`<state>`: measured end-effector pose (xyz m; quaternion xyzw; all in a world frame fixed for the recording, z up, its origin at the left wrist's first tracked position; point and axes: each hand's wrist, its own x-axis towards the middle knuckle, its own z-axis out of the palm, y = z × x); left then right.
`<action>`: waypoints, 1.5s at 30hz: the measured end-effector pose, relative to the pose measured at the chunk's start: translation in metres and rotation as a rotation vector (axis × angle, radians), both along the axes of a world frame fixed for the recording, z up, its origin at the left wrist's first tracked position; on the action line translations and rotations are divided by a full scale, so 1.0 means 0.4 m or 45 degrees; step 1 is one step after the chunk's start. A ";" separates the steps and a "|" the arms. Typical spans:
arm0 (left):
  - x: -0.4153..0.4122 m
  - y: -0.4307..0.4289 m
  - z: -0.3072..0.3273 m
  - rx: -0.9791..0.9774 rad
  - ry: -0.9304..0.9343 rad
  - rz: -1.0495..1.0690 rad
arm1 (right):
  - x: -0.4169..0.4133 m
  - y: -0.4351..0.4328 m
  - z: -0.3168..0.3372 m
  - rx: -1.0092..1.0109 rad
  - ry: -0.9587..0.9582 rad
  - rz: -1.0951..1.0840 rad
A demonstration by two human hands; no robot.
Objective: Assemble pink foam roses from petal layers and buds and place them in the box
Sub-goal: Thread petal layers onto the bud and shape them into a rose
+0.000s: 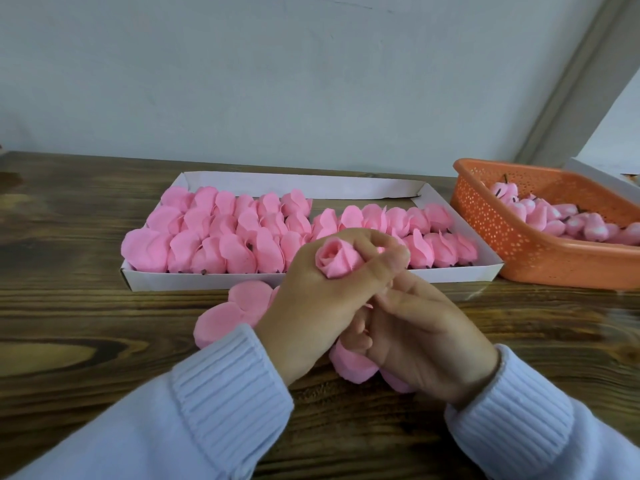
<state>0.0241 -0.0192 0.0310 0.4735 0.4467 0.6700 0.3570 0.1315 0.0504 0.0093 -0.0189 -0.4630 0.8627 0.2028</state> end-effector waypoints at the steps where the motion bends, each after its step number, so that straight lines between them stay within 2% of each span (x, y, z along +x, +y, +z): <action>1: 0.000 -0.001 0.000 -0.014 -0.002 -0.005 | -0.002 -0.002 -0.001 -0.014 -0.015 0.001; 4: 0.005 -0.002 0.001 -0.026 0.022 -0.056 | -0.010 -0.005 -0.002 0.006 -0.157 -0.046; 9: -0.004 -0.002 0.002 0.018 0.079 -0.028 | 0.001 -0.001 0.000 -0.033 0.013 0.036; 14: -0.003 -0.014 0.021 0.002 0.231 -0.033 | -0.003 -0.006 0.002 0.031 -0.129 0.010; 16: 0.001 -0.018 0.033 0.020 0.292 -0.012 | -0.002 -0.006 0.002 0.053 -0.114 0.038; 20: -0.004 -0.024 0.045 0.003 0.236 0.005 | 0.008 -0.004 0.005 0.069 0.016 0.131; 23: 0.000 -0.027 0.042 -0.065 0.147 -0.081 | 0.003 -0.008 0.007 0.129 -0.078 0.087; 26: 0.004 -0.024 0.039 -0.064 0.221 -0.041 | 0.000 -0.007 0.007 0.155 -0.132 0.086; 30: -0.027 -0.019 0.047 -0.027 0.136 0.103 | 0.003 -0.007 0.016 0.195 -0.130 -0.136; 33: -0.098 -0.016 0.053 -0.040 0.358 0.463 | 0.001 -0.002 0.014 0.244 -0.107 -0.436; 35: -0.147 -0.026 0.054 -0.122 0.663 0.547 | 0.001 0.004 0.008 0.345 -0.115 -0.590; 36: -0.168 -0.031 0.051 -0.202 0.869 0.580 | 0.003 0.007 0.003 0.480 -0.159 -0.664; 39: -0.216 -0.042 0.032 -0.542 1.500 0.639 | 0.011 0.007 -0.004 1.196 -0.409 -0.741; 41: -0.225 -0.048 0.024 -0.692 1.712 0.592 | 0.012 0.002 -0.010 1.508 -0.532 -0.697; 45: -0.219 -0.059 0.004 -0.876 1.924 0.607 | 0.009 -0.005 -0.004 1.540 -0.567 -0.682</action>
